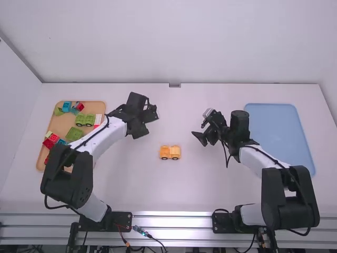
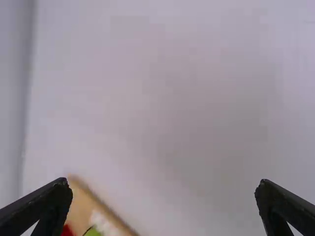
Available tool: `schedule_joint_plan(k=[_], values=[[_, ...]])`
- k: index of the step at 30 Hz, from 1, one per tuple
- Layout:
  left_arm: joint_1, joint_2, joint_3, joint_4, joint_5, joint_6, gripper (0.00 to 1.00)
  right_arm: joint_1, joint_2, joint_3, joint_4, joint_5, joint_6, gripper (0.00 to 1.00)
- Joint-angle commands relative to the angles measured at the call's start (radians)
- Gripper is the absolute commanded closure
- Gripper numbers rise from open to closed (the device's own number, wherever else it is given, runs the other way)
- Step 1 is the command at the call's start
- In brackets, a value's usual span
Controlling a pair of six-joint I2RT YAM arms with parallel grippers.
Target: Assemble lego blocks to make yellow taxi
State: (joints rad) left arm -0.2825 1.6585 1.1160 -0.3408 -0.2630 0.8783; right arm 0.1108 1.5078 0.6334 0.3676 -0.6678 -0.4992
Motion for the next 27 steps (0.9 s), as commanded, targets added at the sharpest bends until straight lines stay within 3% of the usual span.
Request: schedule_joint_plan(k=[1, 7, 11, 15, 21, 27], values=[[0.008, -0.010, 0.023, 0.034, -0.214, -0.105, 0.01, 0.000, -0.020, -0.004, 0.003, 0.018, 0.028, 0.01], [0.049, -0.010, 0.022, 0.089, -0.271, -0.032, 0.01, -0.020, -0.020, -0.004, 0.003, 0.018, 0.028, 0.01], [0.160, -0.010, 0.037, 0.129, -0.243, -0.034, 0.01, -0.032, -0.020, -0.005, 0.004, 0.014, 0.032, 0.01], [0.314, -0.010, 0.090, 0.050, -0.028, -0.039, 0.01, -0.032, -0.020, -0.005, 0.010, 0.018, 0.032, 0.01], [0.558, -0.010, 0.238, -0.289, 0.462, 0.118, 0.01, -0.032, -0.020, -0.005, 0.030, 0.014, 0.032, 0.01], [0.690, -0.010, 0.255, -0.407, 0.662, 0.254, 0.01, -0.032, -0.020, -0.005, 0.041, 0.014, 0.032, 0.01]])
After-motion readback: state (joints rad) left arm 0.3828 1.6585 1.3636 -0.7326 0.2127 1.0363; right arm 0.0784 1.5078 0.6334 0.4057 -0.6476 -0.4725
